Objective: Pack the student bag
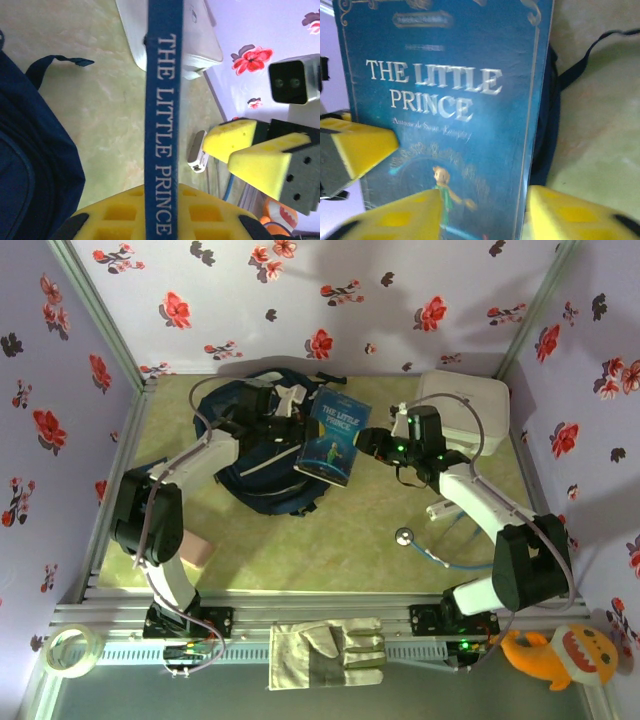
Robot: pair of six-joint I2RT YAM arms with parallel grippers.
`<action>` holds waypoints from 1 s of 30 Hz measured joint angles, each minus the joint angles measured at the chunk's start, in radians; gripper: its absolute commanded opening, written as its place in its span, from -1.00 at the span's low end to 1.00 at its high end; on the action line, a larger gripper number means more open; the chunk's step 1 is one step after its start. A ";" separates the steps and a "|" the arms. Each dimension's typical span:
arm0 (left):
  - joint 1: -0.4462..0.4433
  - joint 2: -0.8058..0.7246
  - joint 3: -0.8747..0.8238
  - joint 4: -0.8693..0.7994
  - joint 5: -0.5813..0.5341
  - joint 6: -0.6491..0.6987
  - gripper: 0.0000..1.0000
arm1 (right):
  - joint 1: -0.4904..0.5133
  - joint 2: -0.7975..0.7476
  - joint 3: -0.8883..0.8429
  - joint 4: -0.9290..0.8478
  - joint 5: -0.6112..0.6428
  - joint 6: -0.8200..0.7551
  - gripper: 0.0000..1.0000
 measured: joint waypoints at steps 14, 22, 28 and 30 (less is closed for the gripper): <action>0.132 -0.148 -0.154 0.189 -0.250 -0.283 -1.00 | 0.089 0.026 -0.112 0.354 0.052 0.406 0.77; 0.134 -0.168 -0.155 0.370 -0.425 -0.501 -1.00 | 0.208 0.130 -0.099 0.612 0.137 0.690 0.79; 0.134 -0.177 -0.193 0.465 -0.476 -0.622 -1.00 | 0.248 0.253 -0.023 0.753 0.163 0.808 0.79; 0.134 -0.181 -0.209 0.487 -0.483 -0.650 -1.00 | 0.256 0.277 0.004 0.793 0.171 0.832 0.79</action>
